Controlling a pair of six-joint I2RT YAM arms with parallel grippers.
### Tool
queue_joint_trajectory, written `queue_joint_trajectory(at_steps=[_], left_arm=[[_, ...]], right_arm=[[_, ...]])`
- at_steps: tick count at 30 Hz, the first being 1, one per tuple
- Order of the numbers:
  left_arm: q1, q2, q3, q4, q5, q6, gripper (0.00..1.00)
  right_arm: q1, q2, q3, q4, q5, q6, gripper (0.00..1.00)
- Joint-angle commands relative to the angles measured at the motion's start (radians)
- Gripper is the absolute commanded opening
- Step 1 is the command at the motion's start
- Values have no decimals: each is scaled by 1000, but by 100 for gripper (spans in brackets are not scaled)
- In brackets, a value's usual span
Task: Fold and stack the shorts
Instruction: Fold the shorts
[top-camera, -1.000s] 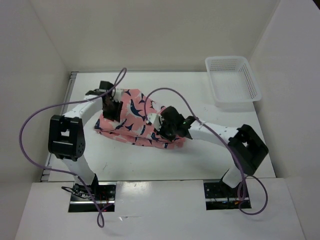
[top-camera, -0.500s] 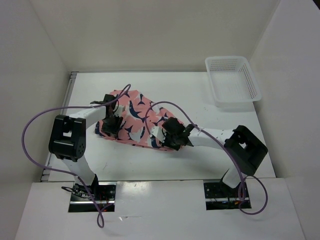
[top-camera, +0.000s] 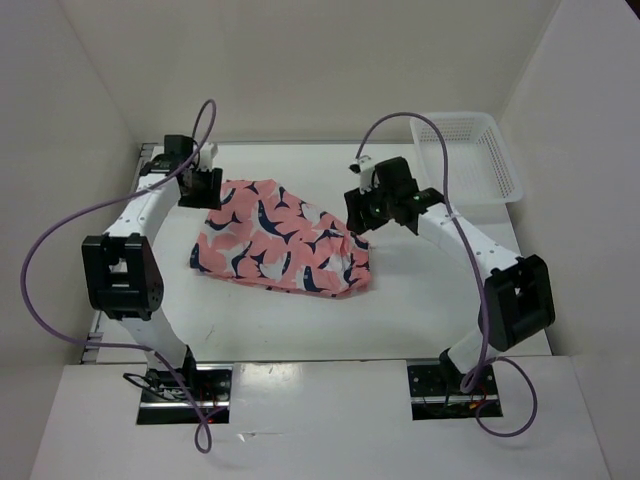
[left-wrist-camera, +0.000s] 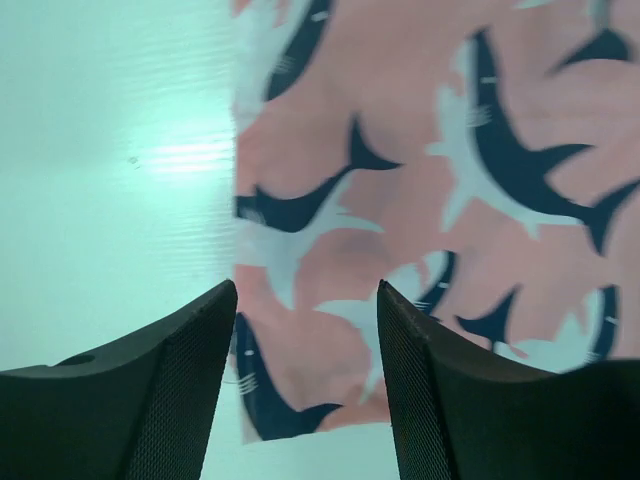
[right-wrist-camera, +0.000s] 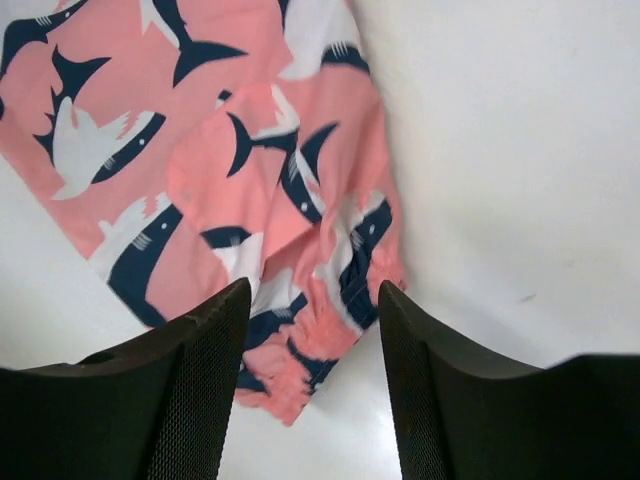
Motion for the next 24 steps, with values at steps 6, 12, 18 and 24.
queue_joint_trajectory(at_steps=[6,12,18,24], left_arm=[[109,187,-18,-23,-74,3,66],[109,242,-93,-2,-65,3,67],[109,285,-140,9,-66,3,58],[109,306,-169,-20,-11,3,13]], right_arm=[[-64,95,-165,-21,-154,286,71],[-77,184,-203,56,-226,353,76],[-77,269,-166,81,-214,404,69],[-77,295,-146,105,-124,435,14]])
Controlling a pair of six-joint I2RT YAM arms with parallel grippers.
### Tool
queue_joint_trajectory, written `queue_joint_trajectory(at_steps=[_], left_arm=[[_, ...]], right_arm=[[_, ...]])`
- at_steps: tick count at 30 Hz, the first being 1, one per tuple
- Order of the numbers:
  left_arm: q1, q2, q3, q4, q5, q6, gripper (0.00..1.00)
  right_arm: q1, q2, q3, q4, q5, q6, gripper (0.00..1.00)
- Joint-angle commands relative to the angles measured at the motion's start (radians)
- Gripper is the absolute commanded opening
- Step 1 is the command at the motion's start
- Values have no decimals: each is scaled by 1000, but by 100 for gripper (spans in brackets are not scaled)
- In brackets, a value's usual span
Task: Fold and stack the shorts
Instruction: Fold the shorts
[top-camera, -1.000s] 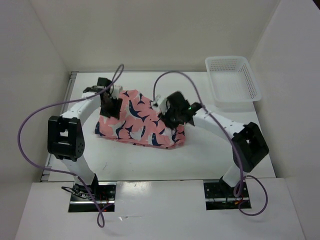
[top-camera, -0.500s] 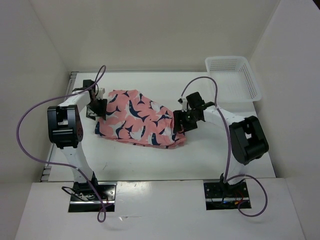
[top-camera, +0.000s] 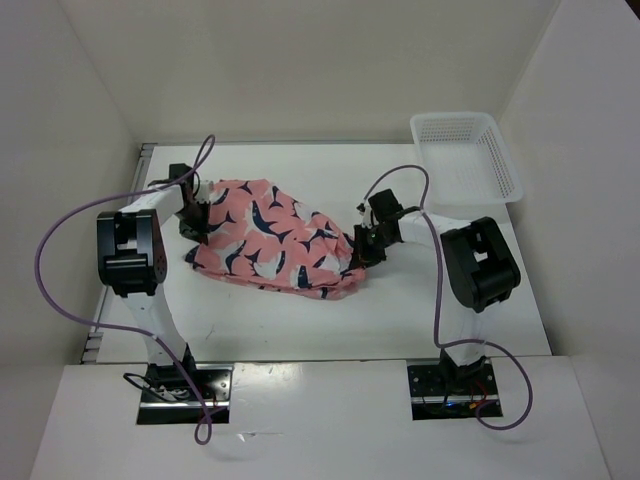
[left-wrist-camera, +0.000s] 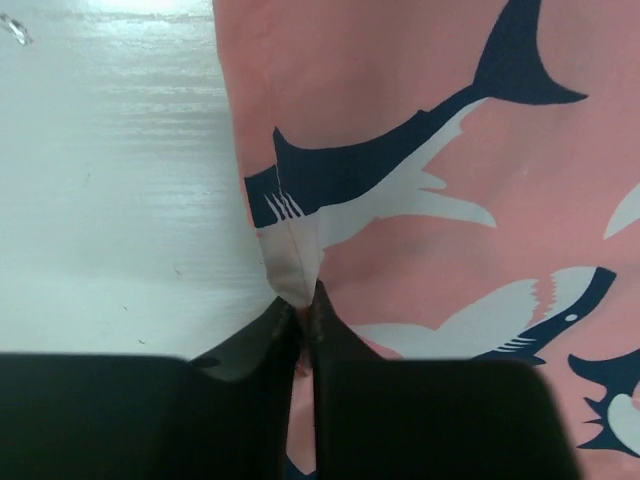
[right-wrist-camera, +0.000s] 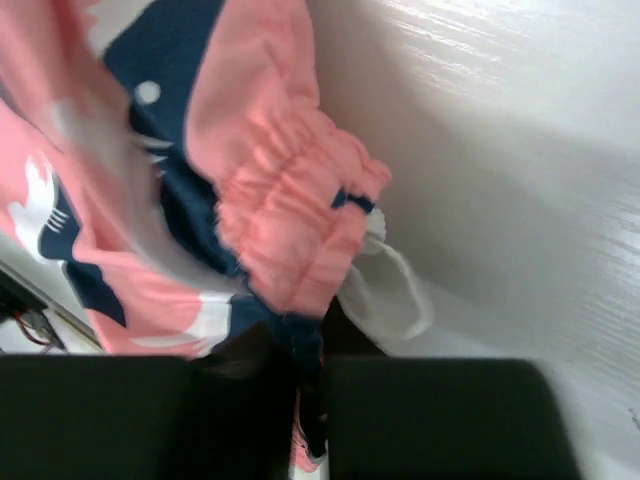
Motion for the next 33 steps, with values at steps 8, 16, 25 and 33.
queue_joint_trajectory(at_steps=[8,16,25,33], left_arm=[[-104,-60,-125,-110,139,7,17],[-100,-128,-35,-150,228,7,64],[-95,199,504,-67,268,7,69],[-151,437,748,-77,304,7,74]], right_arm=[[-191,-50,129,-97,290,-200,0],[-242,-108,129,-200,244,-456,35],[-168,-189,200,-306,402,-600,58],[50,-312,261,-159,664,-648,53]])
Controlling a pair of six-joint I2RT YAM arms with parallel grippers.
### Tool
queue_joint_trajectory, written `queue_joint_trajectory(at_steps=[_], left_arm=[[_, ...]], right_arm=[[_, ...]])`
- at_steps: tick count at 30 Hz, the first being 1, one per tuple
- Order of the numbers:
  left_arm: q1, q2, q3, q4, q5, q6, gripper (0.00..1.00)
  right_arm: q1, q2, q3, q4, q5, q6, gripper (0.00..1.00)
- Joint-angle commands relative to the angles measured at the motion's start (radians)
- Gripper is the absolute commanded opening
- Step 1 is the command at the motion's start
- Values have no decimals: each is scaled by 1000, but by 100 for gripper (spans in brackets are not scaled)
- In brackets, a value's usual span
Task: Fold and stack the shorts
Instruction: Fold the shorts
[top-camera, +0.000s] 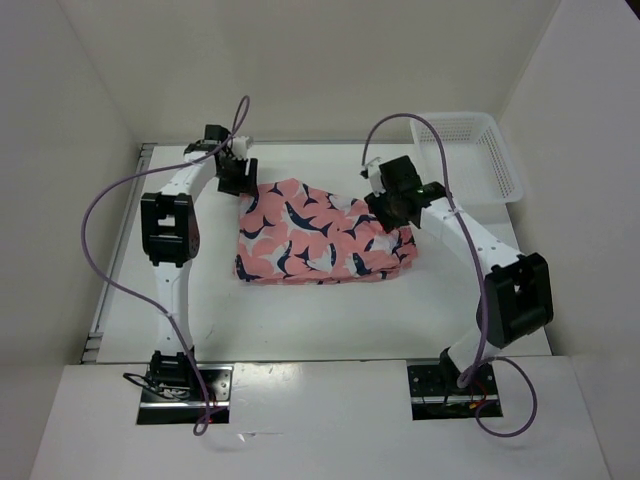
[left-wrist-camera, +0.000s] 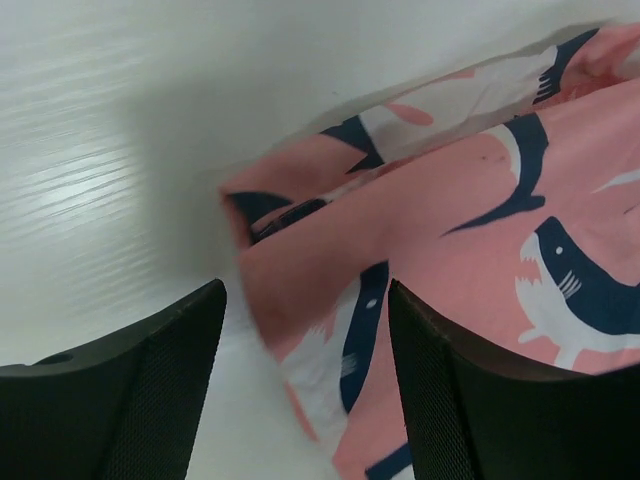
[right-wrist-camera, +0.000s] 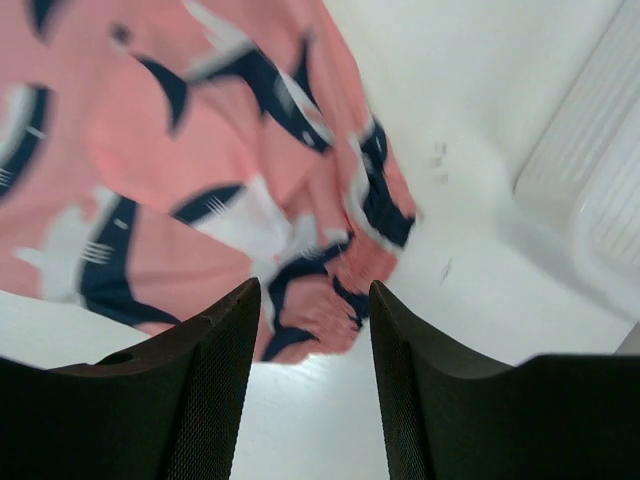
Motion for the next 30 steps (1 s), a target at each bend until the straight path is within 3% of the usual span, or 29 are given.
queue_joint_trajectory(at_steps=[1,5,6,7,8,10,13,17,24,30], left_arm=[[-19,69,79,-45,65,4,74],[-30,113,116,-111,65,4,62],[-30,113,104,-111,65,4,56],[-30,113,95,-111,65,4,44],[-30,93,86,-97,65,4,39],[-39,43,57,-71,65,4,39],[-65,-69,-3,10,-10,4,53],[-105,-190,-149,122,-58,4,61],[-138,-180,-198,87,125,4,61],[-156,-151,-168,97,111,4,62]], right_arm=[[89,-28,92,91,86,-27,53],[143,73,117,130,13,55,53],[154,109,117,147,-3,71,53],[154,125,104,164,-12,81,51],[154,140,91,210,-12,103,49],[154,194,59,236,-30,115,42],[154,267,22,264,-52,124,38],[154,328,-21,318,-52,91,37],[154,390,8,359,-52,55,37],[154,423,41,359,-70,46,37]])
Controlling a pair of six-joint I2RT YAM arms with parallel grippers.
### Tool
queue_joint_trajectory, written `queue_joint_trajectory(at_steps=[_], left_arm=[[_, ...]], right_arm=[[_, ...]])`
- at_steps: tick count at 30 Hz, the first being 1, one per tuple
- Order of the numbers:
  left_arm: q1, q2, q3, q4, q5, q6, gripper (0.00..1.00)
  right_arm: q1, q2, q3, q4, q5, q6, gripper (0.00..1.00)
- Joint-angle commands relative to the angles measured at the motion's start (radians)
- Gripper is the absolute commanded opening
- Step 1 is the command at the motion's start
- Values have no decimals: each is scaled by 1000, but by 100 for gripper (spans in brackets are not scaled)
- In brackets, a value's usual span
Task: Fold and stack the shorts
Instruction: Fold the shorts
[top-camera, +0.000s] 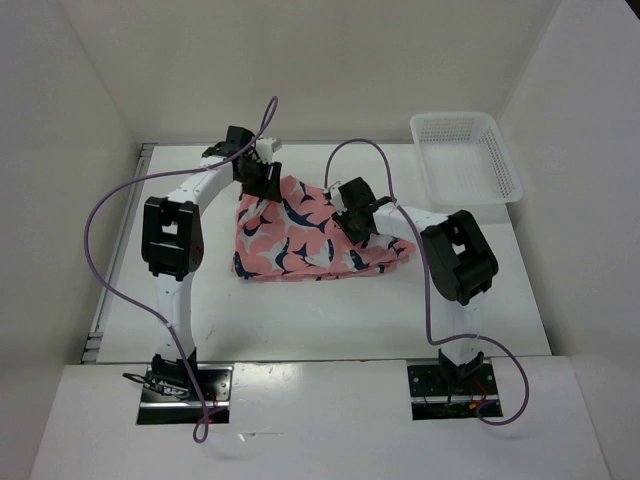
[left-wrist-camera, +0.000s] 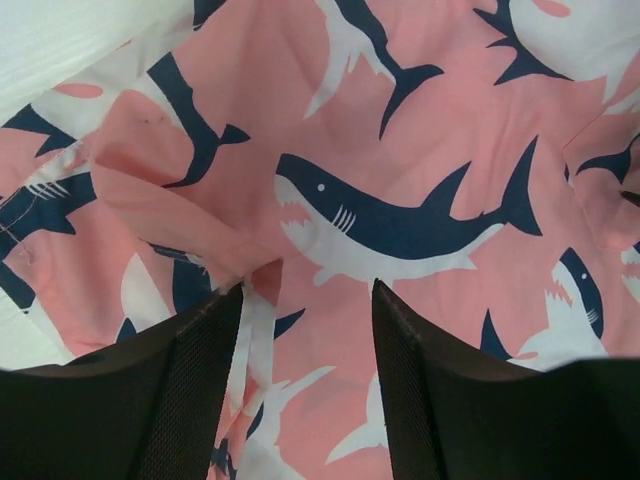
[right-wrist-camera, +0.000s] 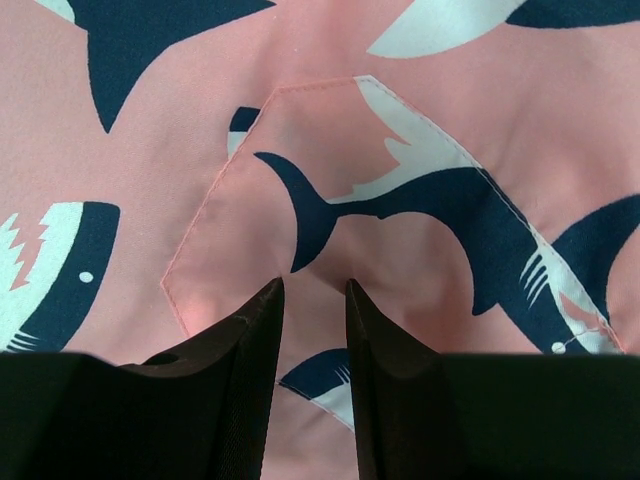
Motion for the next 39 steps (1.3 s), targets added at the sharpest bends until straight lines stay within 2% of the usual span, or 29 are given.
queue_joint_trajectory(at_steps=[1,3,4,8,11,14,18,22,25,27,28,30,34,39], left_arm=[[-5,12,22,49,-40,4,64],[-5,12,22,73,-141,4,64],[-5,12,22,104,-271,4,60],[31,12,22,151,-468,4,43],[64,12,22,161,-564,4,42],[91,-6,32,161,-615,4,46],[91,-28,20,161,-649,4,56],[91,-51,-18,173,-692,4,56],[91,-103,-43,112,-613,4,57],[60,-132,-92,73,-585,4,60],[49,-161,-115,61,-585,4,62],[29,-189,-170,49,-597,4,62],[20,-221,-285,-11,-587,4,62],[20,-221,-369,-45,-522,4,63]], right_arm=[[2,47,31,42,-19,-9,37],[2,47,41,42,-19,-9,37],[2,37,41,42,-7,-9,37],[2,-29,41,31,16,-9,35],[2,-110,19,10,39,13,35],[2,-207,10,-29,39,58,35],[-44,-334,-8,-116,-23,229,40],[-128,-400,-88,-176,-79,305,43],[-205,-450,-186,-188,-114,363,48],[-259,-477,-235,-188,-163,408,56],[-321,-486,-281,-188,-186,449,56],[-365,-509,-336,-188,-281,468,59],[-379,-509,-357,-139,-312,541,60],[-501,-442,-367,-116,-370,633,65]])
